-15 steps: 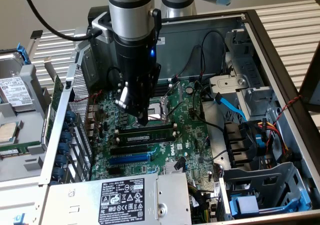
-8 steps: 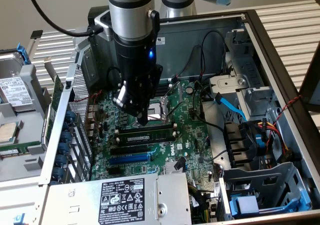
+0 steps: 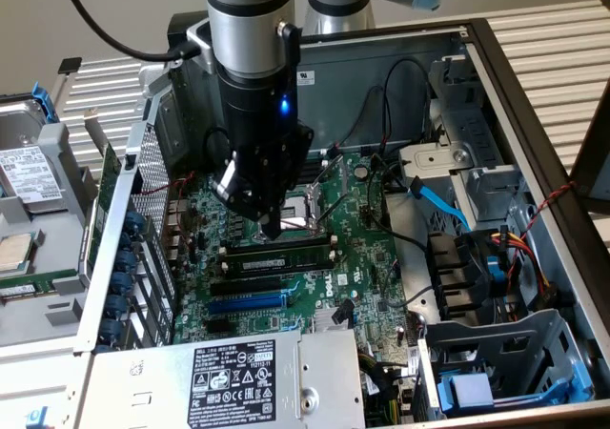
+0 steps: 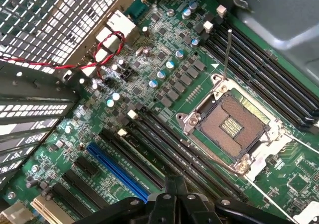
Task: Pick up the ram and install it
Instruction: 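Press down the ram until it locks into place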
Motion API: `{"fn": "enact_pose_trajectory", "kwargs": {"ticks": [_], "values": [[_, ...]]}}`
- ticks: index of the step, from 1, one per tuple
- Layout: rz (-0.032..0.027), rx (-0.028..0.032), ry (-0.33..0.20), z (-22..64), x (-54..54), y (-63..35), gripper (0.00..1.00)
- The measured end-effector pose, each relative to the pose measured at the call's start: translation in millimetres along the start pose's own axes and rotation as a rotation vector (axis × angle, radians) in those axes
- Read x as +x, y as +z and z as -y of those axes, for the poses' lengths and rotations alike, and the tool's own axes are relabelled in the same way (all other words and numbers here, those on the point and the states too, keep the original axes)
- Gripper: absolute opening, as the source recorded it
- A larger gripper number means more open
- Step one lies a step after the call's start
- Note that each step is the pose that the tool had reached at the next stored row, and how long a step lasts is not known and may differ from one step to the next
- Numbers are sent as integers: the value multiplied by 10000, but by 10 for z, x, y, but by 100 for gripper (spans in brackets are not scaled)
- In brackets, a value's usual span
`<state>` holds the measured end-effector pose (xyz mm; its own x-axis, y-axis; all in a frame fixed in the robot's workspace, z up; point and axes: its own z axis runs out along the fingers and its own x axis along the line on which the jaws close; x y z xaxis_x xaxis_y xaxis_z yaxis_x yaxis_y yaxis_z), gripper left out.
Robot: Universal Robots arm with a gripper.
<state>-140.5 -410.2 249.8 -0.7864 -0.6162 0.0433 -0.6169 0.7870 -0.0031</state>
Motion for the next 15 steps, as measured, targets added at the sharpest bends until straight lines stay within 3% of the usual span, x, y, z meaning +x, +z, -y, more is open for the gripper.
{"fn": "enact_pose_trajectory", "kwargs": {"ticks": [9,15], "values": [[-4,-35,1034,0,0,0,11],[11,13,1528,0,0,0,11]]}}
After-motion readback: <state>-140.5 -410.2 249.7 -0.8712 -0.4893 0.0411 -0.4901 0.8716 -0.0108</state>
